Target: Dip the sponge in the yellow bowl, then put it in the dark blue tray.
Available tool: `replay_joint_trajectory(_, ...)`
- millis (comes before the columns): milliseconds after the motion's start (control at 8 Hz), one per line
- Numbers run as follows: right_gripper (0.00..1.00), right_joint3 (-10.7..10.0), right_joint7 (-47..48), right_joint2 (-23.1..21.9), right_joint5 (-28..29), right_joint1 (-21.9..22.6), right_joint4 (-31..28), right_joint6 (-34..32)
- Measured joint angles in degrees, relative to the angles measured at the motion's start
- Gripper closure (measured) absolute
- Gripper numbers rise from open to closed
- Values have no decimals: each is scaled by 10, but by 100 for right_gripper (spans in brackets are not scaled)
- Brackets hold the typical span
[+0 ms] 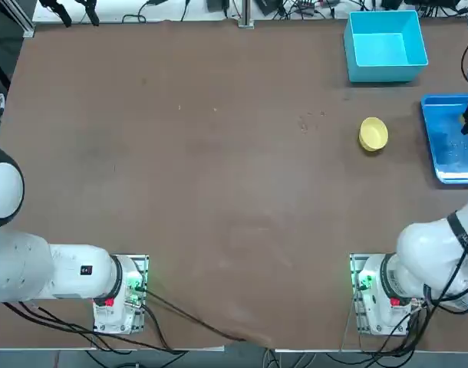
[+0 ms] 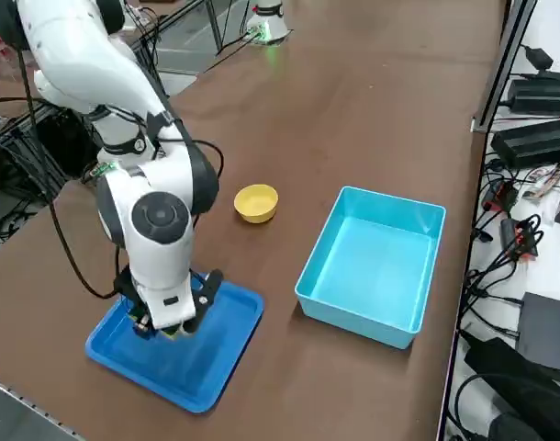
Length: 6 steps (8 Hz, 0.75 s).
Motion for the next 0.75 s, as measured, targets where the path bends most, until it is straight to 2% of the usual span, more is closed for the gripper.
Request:
replay_joint_trajectory(375, 24, 0, 0, 43, 10, -14, 4, 54)
replay_joint_trajectory(625, 19, 1, 0, 51, 31, -18, 4, 57)
replay_joint_trajectory(750, 5, 2, 0, 51, 42, -18, 4, 56)
